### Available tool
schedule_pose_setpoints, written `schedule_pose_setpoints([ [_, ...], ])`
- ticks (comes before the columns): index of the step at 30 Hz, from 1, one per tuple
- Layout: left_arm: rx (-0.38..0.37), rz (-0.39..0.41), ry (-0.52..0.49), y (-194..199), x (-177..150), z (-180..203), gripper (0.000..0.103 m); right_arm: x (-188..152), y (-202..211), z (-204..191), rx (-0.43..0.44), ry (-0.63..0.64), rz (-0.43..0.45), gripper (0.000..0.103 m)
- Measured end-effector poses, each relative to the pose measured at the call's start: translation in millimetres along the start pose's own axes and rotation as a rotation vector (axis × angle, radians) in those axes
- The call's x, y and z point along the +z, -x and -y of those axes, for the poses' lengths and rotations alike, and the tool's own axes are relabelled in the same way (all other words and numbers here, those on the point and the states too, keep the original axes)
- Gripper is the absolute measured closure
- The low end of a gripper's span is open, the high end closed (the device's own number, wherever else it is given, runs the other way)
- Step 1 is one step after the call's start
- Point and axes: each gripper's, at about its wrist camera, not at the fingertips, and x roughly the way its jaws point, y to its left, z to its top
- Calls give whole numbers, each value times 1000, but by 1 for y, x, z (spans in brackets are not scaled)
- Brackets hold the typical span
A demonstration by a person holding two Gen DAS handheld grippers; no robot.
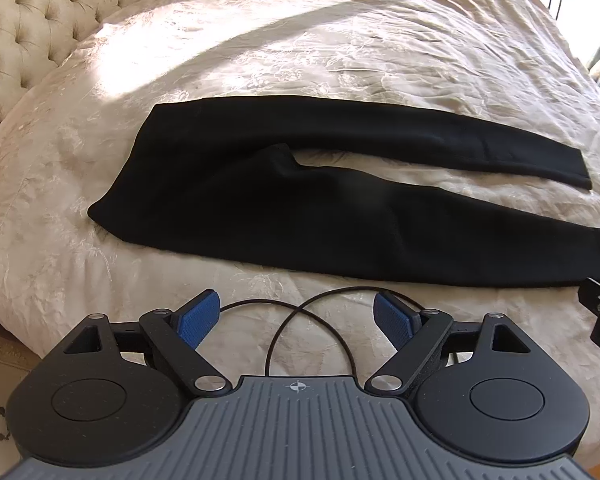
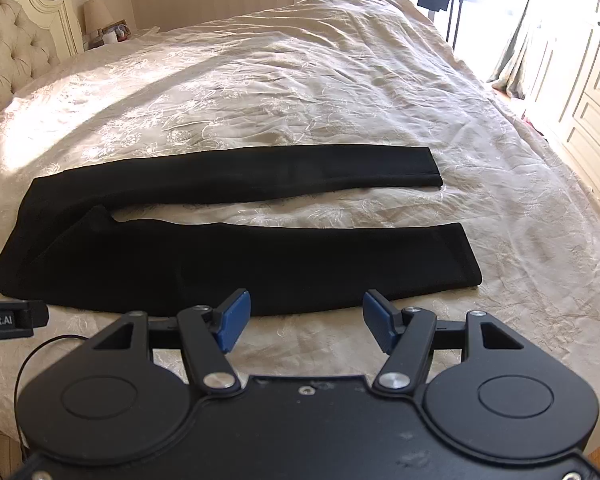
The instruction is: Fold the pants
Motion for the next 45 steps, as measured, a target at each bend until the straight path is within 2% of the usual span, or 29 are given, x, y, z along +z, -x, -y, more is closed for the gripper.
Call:
schedule_pose_setpoints([
  [11, 17, -15, 1, -3, 0, -13, 21, -1, 2, -10, -23, -42, 47, 37],
  [18, 12, -32, -1, -10, 3, -27, 27, 0, -7, -21, 6, -45, -5, 38],
  [25, -1, -43, -4, -26, 18, -43, 37, 6, -19, -33, 24, -71, -65, 39],
  [30, -18, -56, -3, -40, 32, -54, 38, 12, -26, -42, 15, -83, -93, 39],
  [32, -48, -73, -3, -46, 37, -57, 40, 14, -28, -46, 4, -87, -97, 39],
  [36, -68, -93, -38, -58, 44, -58, 40, 17, -33, -52, -33, -82, -99, 39],
  [45, -92, -113, -83, -80, 61, -67, 40, 21, -51, -59, -68, -137, -177, 39],
])
